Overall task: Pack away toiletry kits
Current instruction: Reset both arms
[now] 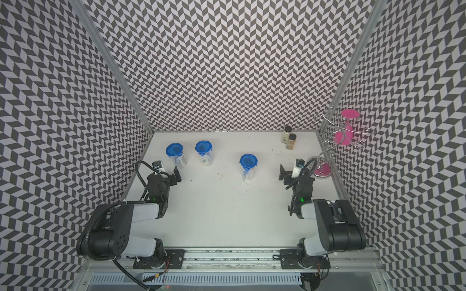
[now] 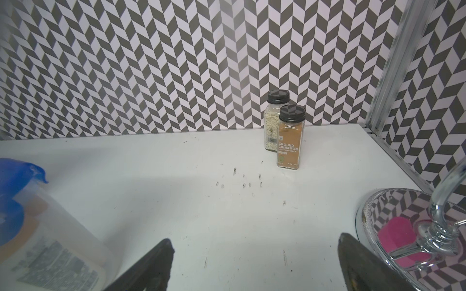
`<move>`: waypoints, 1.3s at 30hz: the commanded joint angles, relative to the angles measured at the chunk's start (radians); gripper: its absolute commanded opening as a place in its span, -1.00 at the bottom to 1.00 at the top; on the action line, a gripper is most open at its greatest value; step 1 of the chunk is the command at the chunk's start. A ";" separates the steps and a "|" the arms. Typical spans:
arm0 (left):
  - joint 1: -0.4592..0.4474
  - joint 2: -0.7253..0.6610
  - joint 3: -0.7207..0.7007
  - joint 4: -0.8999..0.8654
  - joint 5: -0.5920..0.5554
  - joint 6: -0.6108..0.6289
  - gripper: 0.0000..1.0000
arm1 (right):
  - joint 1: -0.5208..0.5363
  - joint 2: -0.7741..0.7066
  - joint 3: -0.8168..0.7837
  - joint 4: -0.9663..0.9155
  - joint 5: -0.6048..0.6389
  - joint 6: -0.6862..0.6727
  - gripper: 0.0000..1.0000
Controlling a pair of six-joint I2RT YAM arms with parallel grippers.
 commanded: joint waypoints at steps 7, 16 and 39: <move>0.003 0.095 -0.058 0.333 0.089 0.040 0.99 | -0.004 0.075 -0.102 0.361 0.141 0.032 0.99; -0.023 0.098 -0.051 0.328 0.047 0.056 0.99 | 0.009 0.075 -0.075 0.312 0.166 0.020 0.99; -0.021 0.099 -0.050 0.327 0.052 0.058 0.99 | 0.013 0.036 -0.047 0.225 0.177 0.026 0.99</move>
